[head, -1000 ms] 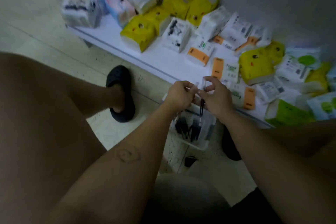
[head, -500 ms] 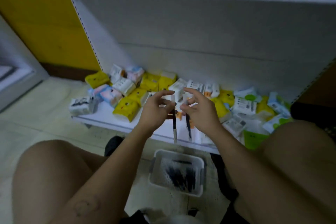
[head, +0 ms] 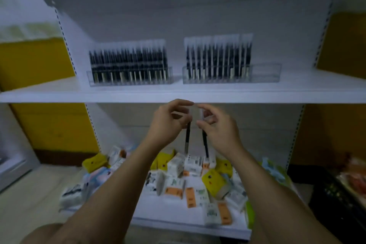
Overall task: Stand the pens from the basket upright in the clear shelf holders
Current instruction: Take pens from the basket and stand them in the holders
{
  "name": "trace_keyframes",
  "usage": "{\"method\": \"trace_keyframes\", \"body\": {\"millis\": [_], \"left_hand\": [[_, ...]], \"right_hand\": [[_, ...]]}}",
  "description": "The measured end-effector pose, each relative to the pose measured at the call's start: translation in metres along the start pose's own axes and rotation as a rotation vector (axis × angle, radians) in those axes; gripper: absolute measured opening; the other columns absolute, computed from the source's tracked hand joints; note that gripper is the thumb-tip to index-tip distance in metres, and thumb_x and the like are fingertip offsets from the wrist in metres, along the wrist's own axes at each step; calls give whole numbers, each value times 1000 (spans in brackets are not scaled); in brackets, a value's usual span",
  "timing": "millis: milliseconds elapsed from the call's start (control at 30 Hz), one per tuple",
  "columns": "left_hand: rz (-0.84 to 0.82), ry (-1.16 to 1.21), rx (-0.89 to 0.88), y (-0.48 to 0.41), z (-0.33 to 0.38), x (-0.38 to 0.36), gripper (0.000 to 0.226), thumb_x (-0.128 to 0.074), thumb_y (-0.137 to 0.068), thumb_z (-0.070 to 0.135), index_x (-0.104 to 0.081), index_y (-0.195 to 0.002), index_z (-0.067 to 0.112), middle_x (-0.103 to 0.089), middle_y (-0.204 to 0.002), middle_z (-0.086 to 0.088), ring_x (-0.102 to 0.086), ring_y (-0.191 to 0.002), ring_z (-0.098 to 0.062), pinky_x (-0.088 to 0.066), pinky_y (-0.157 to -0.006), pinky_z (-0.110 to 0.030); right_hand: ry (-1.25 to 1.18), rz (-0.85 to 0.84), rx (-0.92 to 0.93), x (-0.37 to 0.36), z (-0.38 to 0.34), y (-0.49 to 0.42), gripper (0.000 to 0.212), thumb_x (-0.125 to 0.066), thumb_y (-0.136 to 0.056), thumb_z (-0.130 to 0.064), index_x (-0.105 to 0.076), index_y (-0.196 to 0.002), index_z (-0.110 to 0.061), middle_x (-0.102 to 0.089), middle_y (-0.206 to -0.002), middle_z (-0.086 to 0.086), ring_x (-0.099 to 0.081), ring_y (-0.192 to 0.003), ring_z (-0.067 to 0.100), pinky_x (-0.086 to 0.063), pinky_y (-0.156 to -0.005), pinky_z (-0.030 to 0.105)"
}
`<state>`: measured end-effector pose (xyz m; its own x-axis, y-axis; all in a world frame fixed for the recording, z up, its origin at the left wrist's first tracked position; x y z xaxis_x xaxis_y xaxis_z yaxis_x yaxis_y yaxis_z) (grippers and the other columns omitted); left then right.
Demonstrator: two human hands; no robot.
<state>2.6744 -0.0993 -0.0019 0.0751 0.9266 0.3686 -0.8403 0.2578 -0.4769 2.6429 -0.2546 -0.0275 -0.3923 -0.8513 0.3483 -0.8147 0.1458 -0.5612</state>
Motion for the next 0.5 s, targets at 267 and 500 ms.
{"method": "trace_keyframes", "body": {"millis": [267, 500], "left_hand": [[13, -95, -190, -33, 91, -11, 26, -70, -86, 11, -67, -108, 25, -70, -88, 3, -69, -81, -8, -58, -81, -37], [-19, -69, -303, -71, 151, -21, 27, -69, -86, 14, -65, -109, 27, -70, -94, 3, -68, -85, -7, -58, -79, -30]], "right_hand": [[7, 119, 117, 66, -48, -27, 37, -74, -82, -15, -58, -106, -39, -59, -90, -22, -64, -73, -2, -50, -64, 13], [47, 223, 194, 119, -71, -65, 33, -69, -88, -17, -61, -115, -33, -63, -102, -16, -62, -82, -2, -49, -67, 8]]}}
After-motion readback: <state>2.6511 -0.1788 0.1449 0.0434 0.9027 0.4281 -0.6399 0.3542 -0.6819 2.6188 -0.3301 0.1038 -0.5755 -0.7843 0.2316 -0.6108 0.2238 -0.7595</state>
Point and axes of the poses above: each hand's wrist, its own y-axis away from the middle knuckle, its own x-axis out of the back of the hand, z = x × y, the point moved 2 cm from there along -y, towards the middle knuckle
